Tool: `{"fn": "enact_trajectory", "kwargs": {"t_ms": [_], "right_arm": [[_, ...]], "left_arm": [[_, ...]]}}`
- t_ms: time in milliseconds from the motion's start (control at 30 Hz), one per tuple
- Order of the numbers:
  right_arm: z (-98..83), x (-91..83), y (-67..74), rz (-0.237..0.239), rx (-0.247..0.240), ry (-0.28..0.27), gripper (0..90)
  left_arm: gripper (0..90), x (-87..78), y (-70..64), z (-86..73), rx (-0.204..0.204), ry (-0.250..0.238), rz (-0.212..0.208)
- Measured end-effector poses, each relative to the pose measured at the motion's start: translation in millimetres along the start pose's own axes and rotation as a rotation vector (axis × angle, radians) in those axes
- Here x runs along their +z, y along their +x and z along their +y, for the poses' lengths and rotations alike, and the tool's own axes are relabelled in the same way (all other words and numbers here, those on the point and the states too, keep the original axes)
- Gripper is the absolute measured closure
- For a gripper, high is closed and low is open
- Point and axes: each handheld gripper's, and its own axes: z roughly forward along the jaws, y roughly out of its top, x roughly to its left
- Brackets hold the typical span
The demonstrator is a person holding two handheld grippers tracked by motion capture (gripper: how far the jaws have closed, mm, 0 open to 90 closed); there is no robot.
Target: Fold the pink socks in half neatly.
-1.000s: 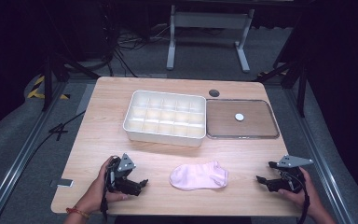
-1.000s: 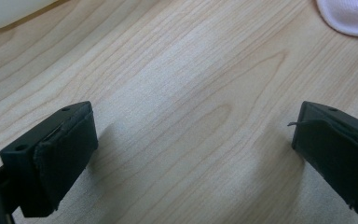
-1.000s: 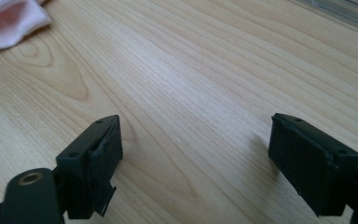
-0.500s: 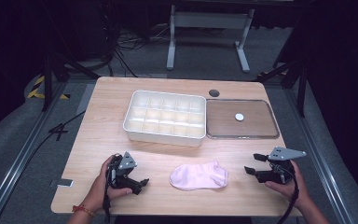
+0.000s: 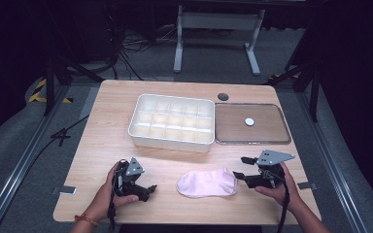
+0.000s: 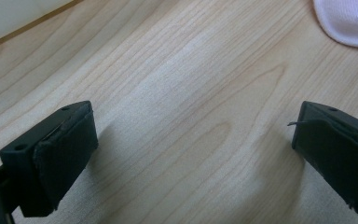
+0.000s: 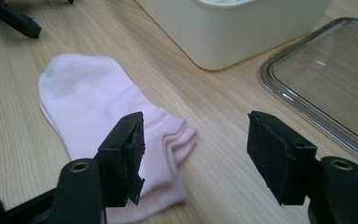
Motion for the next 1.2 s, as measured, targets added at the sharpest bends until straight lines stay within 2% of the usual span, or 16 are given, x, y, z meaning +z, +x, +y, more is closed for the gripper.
{"fn": "enact_trajectory", "kwargs": {"t_ms": [133,167,200,300,333,467,500,700,767,867,1000,1067,1100,1133,1167,1200], "right_arm": [[8.2,10.4,7.1,0.019,-0.008,-0.014,42.3],[12.7,17.0,13.1,0.031,-0.019,-0.017,47.2],[14.1,19.9,15.8,0.036,-0.023,-0.015,47.5],[16.9,28.8,22.6,0.042,-0.037,-0.005,51.1],[17.6,32.9,25.6,0.059,-0.045,0.001,53.9],[14.9,47.7,36.4,0.111,-0.069,0.032,67.0],[13.3,50.3,38.5,0.124,-0.073,0.038,69.6],[7.4,60.8,49.5,0.173,-0.105,0.084,77.4],[5.6,63.3,50.7,0.177,-0.109,0.095,78.5],[2.1,67.7,52.2,0.182,-0.119,0.116,79.3],[-0.1,68.8,54.4,0.175,-0.132,0.109,80.1],[-0.7,68.6,55.6,0.166,-0.138,0.107,80.6],[-1.2,68.5,56.4,0.159,-0.141,0.104,80.7],[-1.2,68.5,56.4,0.159,-0.141,0.104,80.7],[-1.3,68.3,56.6,0.159,-0.143,0.104,80.7],[-1.3,68.3,56.6,0.159,-0.143,0.104,80.7]], "left_arm": [[1.7,0.6,-2.2,1.6,0.000,-0.006,0.011],[8.4,0.5,-4.3,2.9,0.006,-0.020,0.005],[11.4,0.9,-5.3,4.1,0.007,-0.026,0.011],[16.2,2.7,-7.8,6.7,-0.005,-0.029,0.009],[16.2,3.9,-9.1,8.5,-0.010,-0.033,0.005],[23.1,8.0,-14.8,16.1,-0.041,-0.058,-0.064],[23.9,9.2,-18.1,19.7,-0.035,-0.063,-0.069],[25.8,14.8,-36.5,38.5,-0.071,-0.125,-0.155],[26.2,18.9,-42.4,43.4,-0.058,-0.128,-0.174],[26.8,24.8,-49.8,48.4,-0.045,-0.114,-0.180],[29.3,40.1,-60.6,56.6,0.006,-0.067,-0.190],[30.8,43.0,-62.8,58.0,0.015,-0.060,-0.186],[31.2,47.5,-69.4,60.2,0.061,-0.040,-0.150],[31.2,47.5,-69.4,60.2,0.061,-0.040,-0.150],[31.6,48.4,-72.6,61.4,0.091,-0.030,-0.129],[31.6,48.8,-74.0,62.4,0.099,-0.028,-0.125]]}}
